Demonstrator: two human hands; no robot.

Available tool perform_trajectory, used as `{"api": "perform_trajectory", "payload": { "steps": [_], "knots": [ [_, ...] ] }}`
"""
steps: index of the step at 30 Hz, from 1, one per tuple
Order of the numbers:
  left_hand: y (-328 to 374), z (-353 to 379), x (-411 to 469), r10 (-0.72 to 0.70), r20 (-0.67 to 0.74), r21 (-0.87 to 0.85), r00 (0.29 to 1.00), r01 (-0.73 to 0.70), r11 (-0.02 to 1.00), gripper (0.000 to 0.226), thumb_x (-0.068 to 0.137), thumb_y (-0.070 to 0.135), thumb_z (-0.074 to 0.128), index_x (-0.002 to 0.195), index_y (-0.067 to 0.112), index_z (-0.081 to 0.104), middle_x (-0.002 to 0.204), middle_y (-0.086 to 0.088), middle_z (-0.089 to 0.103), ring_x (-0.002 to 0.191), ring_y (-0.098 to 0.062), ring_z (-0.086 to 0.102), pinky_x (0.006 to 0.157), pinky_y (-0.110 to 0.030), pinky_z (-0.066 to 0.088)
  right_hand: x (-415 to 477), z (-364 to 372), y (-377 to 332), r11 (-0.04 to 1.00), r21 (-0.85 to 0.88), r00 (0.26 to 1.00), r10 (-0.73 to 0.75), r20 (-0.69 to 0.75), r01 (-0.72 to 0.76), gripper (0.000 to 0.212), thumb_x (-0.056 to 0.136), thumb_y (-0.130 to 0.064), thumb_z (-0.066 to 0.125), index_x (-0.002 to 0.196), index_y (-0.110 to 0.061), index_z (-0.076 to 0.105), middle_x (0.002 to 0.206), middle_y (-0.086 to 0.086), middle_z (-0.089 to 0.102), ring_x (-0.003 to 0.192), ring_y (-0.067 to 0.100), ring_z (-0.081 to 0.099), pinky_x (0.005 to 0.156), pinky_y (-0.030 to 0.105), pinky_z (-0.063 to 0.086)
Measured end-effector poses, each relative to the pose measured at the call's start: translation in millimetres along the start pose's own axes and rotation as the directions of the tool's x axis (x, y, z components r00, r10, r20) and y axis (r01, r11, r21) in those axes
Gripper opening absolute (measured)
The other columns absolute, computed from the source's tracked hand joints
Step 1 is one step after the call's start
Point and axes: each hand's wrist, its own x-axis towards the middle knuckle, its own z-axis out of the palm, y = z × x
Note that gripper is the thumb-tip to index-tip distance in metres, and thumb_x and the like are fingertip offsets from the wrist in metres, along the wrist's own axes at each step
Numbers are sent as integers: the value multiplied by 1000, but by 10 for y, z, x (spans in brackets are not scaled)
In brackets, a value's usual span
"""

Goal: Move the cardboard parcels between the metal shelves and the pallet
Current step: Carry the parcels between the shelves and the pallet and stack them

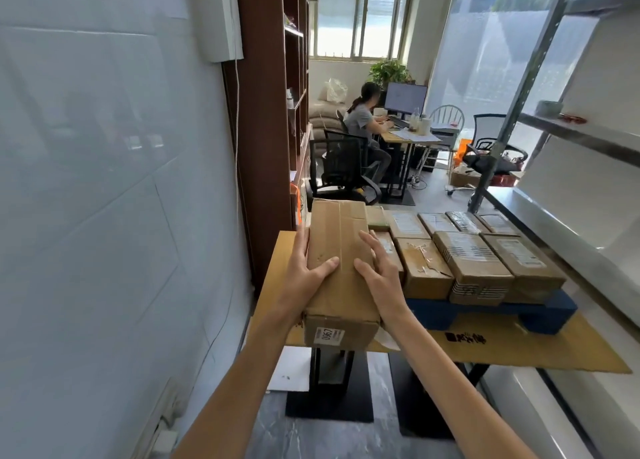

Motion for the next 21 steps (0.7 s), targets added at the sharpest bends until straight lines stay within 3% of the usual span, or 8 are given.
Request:
{"api": "perform_trajectory", "payload": {
  "steps": [3,5,8,10,12,14,18,21],
  "knots": [
    [-77,-139,465,-60,10,-88,998,61,994,101,87,23,69,151,35,-9,154,10,20,120,-7,44,82,-19,48,417,135,56,999,47,1000,7,-28,-6,50,92,-12,56,136,-28,41,143,5,39,125,22,45,88,29,52],
    [-132,-250,770,-157,-9,-128,987,155,980,101,85,27,72,152,32,-4,153,3,25,116,-12,47,78,-24,48,708,228,67,1000,24,999,3,-42,-2,51,92,-9,55,137,-27,40,140,4,43,121,17,48,80,21,52],
    [-185,-408,1200,-347,11,-194,938,342,919,84,82,35,73,147,20,21,124,-3,49,97,-16,57,66,-27,48,1131,391,94,999,-34,999,-25,-34,24,50,91,-11,57,135,-29,42,137,1,44,113,8,50,76,17,52],
    [-231,-519,1466,-424,72,-199,903,430,881,65,83,38,71,132,16,36,109,-5,56,92,-19,60,63,-28,49,1360,505,143,999,-38,999,-28,-43,26,50,91,-10,58,133,-31,43,137,3,44,114,12,51,81,24,55],
    [-312,-653,1752,-428,138,-213,893,449,868,62,81,38,73,131,20,40,110,-7,60,94,-22,62,63,-29,51,1563,613,232,999,-34,997,-15,-71,13,51,90,-11,58,131,-37,42,136,4,44,118,19,50,85,32,55],
    [-393,-782,2003,-414,200,-197,888,451,870,70,77,40,76,136,26,40,116,-9,60,99,-25,64,65,-31,54,1717,730,319,1000,-4,995,24,-95,-24,54,90,-12,60,133,-38,40,134,4,45,115,20,53,78,29,57],
    [-458,-998,2401,-361,225,-200,905,406,892,58,81,28,74,132,22,45,113,-8,63,93,-22,67,64,-27,55,2030,852,331,989,106,978,124,-169,-107,53,90,-16,60,135,-31,38,120,-8,50,105,8,55,69,21,53],
    [-461,-1099,2602,-353,287,-178,891,412,894,68,73,29,80,131,23,45,112,-8,64,91,-22,68,66,-29,55,2375,748,342,959,151,946,265,-186,-239,58,90,-27,60,140,-26,32,117,-7,48,94,4,53,68,22,49]
  ]
}}
